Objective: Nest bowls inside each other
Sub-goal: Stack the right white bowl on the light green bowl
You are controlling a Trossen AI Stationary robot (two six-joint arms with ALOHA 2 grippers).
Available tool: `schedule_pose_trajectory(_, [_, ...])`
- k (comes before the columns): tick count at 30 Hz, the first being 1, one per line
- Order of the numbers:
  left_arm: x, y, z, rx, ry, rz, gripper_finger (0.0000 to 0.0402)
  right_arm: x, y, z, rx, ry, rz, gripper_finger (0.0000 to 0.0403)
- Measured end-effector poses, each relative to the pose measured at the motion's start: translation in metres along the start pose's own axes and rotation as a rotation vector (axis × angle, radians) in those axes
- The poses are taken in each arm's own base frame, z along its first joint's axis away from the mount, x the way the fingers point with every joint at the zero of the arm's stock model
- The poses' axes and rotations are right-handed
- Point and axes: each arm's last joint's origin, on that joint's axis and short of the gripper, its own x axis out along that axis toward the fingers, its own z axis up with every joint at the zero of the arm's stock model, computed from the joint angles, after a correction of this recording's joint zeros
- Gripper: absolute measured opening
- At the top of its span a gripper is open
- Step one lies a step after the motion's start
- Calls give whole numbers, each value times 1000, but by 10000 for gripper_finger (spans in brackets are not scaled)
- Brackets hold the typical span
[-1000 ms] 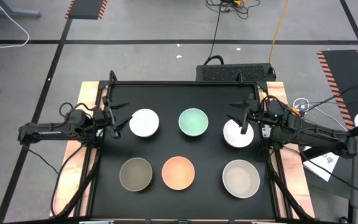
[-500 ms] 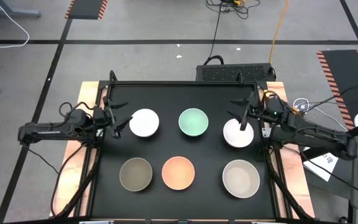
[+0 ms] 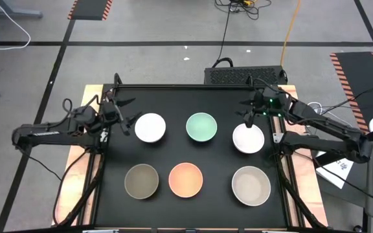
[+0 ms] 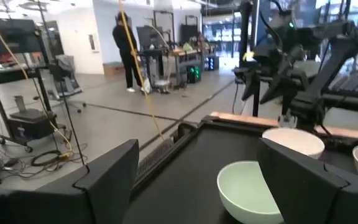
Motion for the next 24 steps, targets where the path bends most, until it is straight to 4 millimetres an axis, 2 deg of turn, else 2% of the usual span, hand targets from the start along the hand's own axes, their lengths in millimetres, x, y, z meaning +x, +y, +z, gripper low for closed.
schedule_pose_trajectory(8, [1,-1,1,5,5,-33,329,-14,-8,-5,9,-1,-49,254])
schedule_pose_trajectory(18, [1,1,2,15,-6,-3,329,-20,-7,-17,38,106,-55,254])
schedule_pose_trajectory(24, [2,4,2,26,-5,27,328,-27,-6,-20,33,99,-54,254])
